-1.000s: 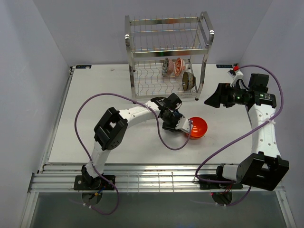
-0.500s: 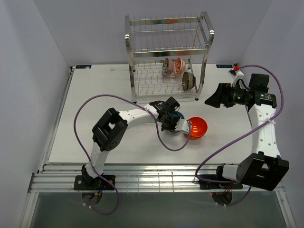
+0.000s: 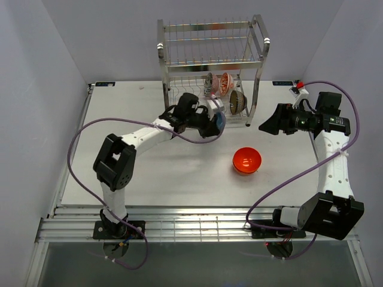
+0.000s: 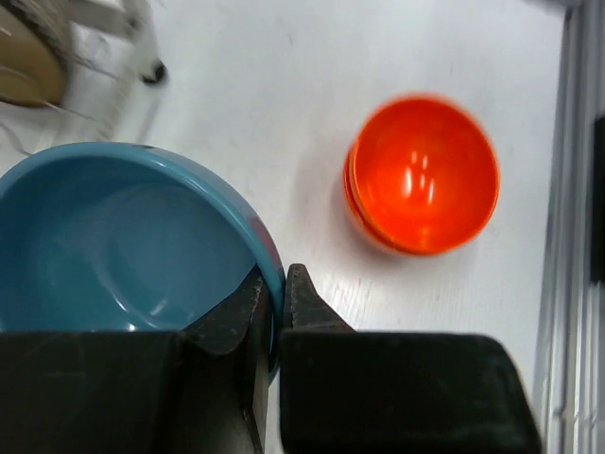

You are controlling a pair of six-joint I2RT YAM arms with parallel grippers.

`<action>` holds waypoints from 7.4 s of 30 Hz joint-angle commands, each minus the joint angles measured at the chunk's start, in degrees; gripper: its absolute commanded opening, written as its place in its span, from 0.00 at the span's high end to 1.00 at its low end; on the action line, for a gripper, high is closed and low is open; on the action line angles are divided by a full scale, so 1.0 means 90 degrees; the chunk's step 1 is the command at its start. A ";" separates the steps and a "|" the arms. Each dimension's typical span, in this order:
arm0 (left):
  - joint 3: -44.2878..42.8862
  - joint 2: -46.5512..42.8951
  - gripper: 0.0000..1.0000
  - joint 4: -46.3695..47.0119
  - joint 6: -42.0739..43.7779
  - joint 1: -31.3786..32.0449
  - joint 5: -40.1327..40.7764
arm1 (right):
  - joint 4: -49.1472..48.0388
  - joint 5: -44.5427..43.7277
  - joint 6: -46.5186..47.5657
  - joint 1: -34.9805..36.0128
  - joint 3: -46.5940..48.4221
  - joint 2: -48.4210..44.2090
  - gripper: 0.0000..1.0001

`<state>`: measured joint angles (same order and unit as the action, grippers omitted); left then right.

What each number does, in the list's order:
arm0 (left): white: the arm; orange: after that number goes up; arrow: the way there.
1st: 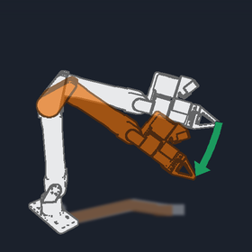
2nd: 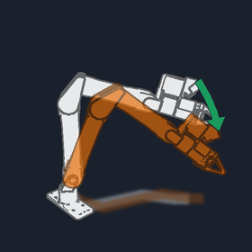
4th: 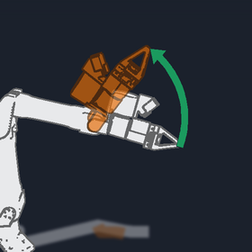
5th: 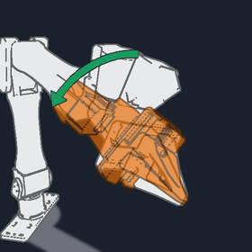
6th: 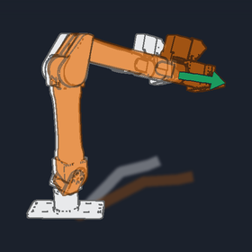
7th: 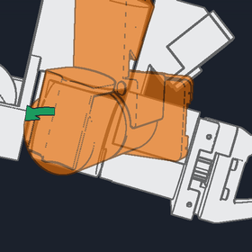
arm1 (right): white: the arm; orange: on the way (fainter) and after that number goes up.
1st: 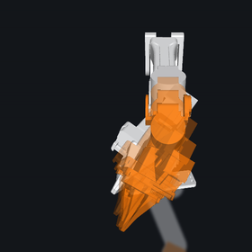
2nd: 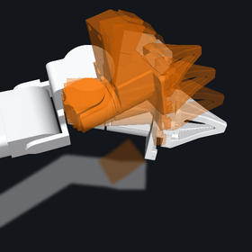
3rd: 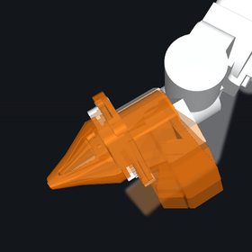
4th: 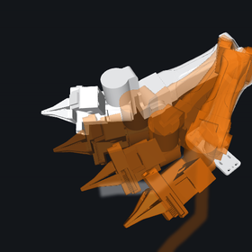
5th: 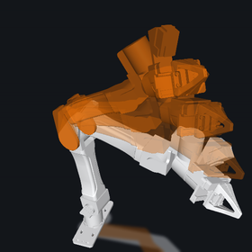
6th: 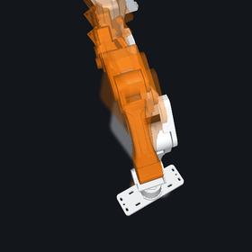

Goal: Load the bowls into the dish rack

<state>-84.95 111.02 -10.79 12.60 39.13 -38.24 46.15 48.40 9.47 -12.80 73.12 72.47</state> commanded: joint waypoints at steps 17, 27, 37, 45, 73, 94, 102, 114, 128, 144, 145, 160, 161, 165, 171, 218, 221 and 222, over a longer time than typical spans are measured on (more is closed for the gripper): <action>0.0455 0.0613 1.00 0.6989 -0.7307 -0.0462 0.0752 | 0.0292 0.0452 0.0168 -0.0140 0.0694 0.0366 0.10; -0.0297 0.1384 1.00 0.6882 -0.7982 -0.0462 0.1338 | 0.0282 0.0462 0.0207 -0.0150 0.0616 0.0464 0.10; -0.1107 0.2136 1.00 0.6648 -0.8138 -0.0540 0.1612 | 0.0380 0.0403 0.0353 -0.0160 0.0606 0.0542 0.10; -0.1616 0.2595 1.00 0.6579 -0.8314 -0.0559 0.1700 | 0.0380 0.0491 0.0383 -0.0170 0.0479 0.0610 0.10; -0.2612 0.3582 1.00 0.6804 -0.9027 -0.0725 0.1417 | 0.0370 0.0384 0.0510 -0.0170 0.0430 0.0747 0.10; -0.2680 0.3855 1.00 0.7068 -0.9398 -0.0764 0.1260 | 0.0409 0.0433 0.0471 -0.0170 0.0518 0.0835 0.10; -0.2788 0.3914 1.00 0.7097 -0.9486 -0.0774 0.1231 | 0.0409 0.0481 0.0471 -0.0170 0.0518 0.0874 0.10; -0.2798 0.4002 1.00 0.6941 -0.9261 -0.0882 0.1221 | 0.0439 0.0530 0.0451 -0.0170 0.0567 0.0913 0.10; -0.2671 0.4012 0.96 0.6697 -0.9037 -0.0940 0.1319 | 0.0429 0.0530 0.0480 -0.0170 0.0557 0.0894 0.10; -0.2446 0.3856 0.71 0.6413 -0.8881 -0.0950 0.1446 | 0.0478 0.0540 0.0539 -0.0170 0.0557 0.0835 0.10; -0.2427 0.3836 0.70 0.6423 -0.8871 -0.0940 0.1446 | 0.0478 0.0550 0.0539 -0.0170 0.0547 0.0835 0.10; -0.1988 0.3270 0.53 0.6208 -0.8422 -0.0921 0.1524 | 0.0487 0.0579 0.0558 -0.0170 0.0479 0.0620 0.10; -0.1958 0.3183 0.44 0.6189 -0.8383 -0.0911 0.1524 | 0.0478 0.0589 0.0559 -0.0170 0.0469 0.0610 0.10; -0.1714 0.2938 0.36 0.6072 -0.8187 -0.0901 0.1553 | 0.0478 0.0589 0.0559 -0.0170 0.0459 0.0523 0.10; -0.1324 0.2635 0.31 0.5896 -0.8119 -0.0901 0.1651 | 0.0497 0.0530 0.0559 -0.0170 0.0489 0.0454 0.10; 0.1684 -0.1094 0.25 0.2860 -0.5015 -0.0423 -0.0486 | 0.1503 -0.2545 0.1809 -0.0092 0.0128 0.0415 0.17; 0.1743 -0.1631 0.25 0.1954 -0.3923 -0.0296 -0.0459 | 0.1416 -0.2848 0.1760 0.0093 -0.0194 0.0434 0.20; 0.1753 -0.1778 0.25 0.1428 -0.3523 -0.0228 -0.0410 | 0.1270 -0.3090 0.1702 0.0277 -0.0292 0.0405 0.20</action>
<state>-69.30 101.49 12.62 -31.11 35.90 -40.80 57.93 26.11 24.08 -12.86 72.66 76.25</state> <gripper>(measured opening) 0.747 0.804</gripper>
